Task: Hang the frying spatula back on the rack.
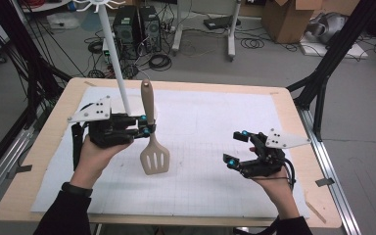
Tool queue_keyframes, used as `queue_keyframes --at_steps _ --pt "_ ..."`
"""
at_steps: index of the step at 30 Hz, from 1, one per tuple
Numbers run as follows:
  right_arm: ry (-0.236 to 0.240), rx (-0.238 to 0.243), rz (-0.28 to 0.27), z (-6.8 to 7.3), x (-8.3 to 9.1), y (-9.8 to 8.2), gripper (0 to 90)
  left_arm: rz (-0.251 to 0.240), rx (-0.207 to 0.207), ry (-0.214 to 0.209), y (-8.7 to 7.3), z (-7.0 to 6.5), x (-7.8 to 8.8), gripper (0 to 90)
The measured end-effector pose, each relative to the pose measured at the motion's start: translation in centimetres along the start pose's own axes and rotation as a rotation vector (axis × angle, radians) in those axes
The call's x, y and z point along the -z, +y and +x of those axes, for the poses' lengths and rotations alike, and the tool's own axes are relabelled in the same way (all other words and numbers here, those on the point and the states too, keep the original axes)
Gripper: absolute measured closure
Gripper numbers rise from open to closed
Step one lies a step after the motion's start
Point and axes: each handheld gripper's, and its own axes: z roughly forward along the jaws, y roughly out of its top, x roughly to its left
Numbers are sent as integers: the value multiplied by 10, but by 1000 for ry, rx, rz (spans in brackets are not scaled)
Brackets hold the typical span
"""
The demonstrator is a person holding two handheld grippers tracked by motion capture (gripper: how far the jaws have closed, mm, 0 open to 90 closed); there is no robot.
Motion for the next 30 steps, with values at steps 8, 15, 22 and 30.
queue_keyframes --at_steps 8,15,22,30 --pt "-55 20 51 -6 8 -23 144 3 -4 72 14 17 15 784" --pt "-80 26 87 -10 7 -32 142 12 -2 130 31 36 24 783" --pt "-88 31 101 -12 9 -35 142 12 8 183 46 52 24 784" --pt "-93 22 97 -16 14 -37 141 8 34 250 61 75 20 784"
